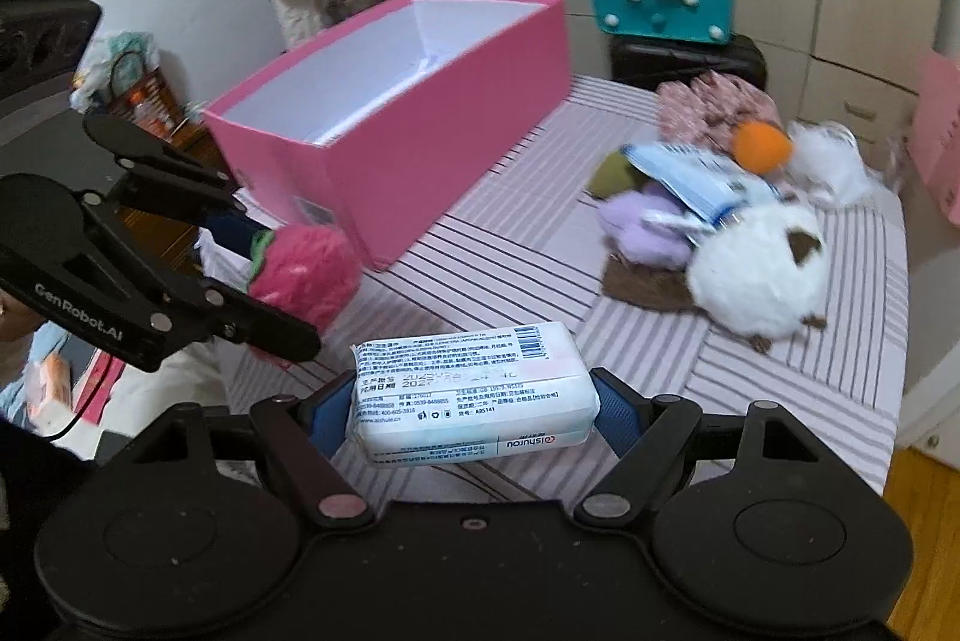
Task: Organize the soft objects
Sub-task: 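Carry the strawberry plush and wet-wipes pack over the pink box with both tools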
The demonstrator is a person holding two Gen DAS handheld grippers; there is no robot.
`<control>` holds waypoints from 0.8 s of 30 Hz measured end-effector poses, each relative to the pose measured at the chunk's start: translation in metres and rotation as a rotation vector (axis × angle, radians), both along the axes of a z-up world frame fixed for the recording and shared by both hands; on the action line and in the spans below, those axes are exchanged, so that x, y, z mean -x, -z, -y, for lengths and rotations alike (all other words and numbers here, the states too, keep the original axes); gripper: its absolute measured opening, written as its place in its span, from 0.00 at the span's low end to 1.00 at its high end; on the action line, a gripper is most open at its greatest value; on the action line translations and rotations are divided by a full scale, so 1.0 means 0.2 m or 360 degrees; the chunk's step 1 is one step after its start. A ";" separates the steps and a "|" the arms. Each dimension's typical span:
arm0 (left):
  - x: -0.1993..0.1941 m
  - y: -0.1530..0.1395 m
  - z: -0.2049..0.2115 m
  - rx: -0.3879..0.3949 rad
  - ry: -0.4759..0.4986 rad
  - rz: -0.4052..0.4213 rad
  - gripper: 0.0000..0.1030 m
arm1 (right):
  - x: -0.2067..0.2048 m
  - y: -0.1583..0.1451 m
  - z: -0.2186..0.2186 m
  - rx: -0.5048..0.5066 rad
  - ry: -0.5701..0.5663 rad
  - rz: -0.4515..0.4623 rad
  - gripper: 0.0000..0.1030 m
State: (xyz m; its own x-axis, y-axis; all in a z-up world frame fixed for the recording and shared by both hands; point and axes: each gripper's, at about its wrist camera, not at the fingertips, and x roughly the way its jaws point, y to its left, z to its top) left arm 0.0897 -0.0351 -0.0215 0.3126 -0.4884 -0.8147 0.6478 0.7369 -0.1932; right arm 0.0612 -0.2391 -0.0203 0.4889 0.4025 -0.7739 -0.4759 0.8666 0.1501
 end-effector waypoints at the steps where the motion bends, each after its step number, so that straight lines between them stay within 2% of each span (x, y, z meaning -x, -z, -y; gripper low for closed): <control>1: 0.01 -0.01 -0.02 0.0009 0.0002 -0.0015 0.48 | 0.00 -0.02 -0.02 0.0001 -0.0024 -0.0004 0.81; 8: 0.05 -0.07 -0.15 0.0047 0.0007 -0.0089 0.48 | 0.00 -0.11 -0.17 0.0010 -0.0185 -0.0042 0.81; 12: 0.05 -0.07 -0.26 0.0070 -0.0065 -0.0164 0.48 | 0.00 -0.13 -0.28 0.0039 -0.0291 -0.0037 0.81; 14: 0.05 -0.09 -0.30 0.0077 -0.0091 -0.0151 0.48 | 0.00 -0.16 -0.33 0.0040 -0.0337 -0.0025 0.81; 15: 0.05 -0.10 -0.32 0.0145 -0.0112 -0.0154 0.48 | -0.01 -0.18 -0.35 0.0043 -0.0356 -0.0012 0.81; 17: 0.05 -0.14 -0.37 0.0156 -0.0138 -0.0122 0.48 | -0.03 -0.21 -0.39 0.0051 -0.0388 0.0012 0.81; 24: -0.05 -0.18 -0.50 0.0123 -0.0212 -0.0057 0.48 | -0.15 -0.27 -0.51 0.0125 -0.0449 0.0089 0.81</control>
State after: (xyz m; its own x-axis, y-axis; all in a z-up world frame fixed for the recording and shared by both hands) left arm 0.0987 0.0657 0.0152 0.3501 -0.5063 -0.7881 0.5372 0.7977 -0.2738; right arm 0.0918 -0.1376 0.0333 0.4089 0.4685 -0.7832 -0.7052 0.7069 0.0546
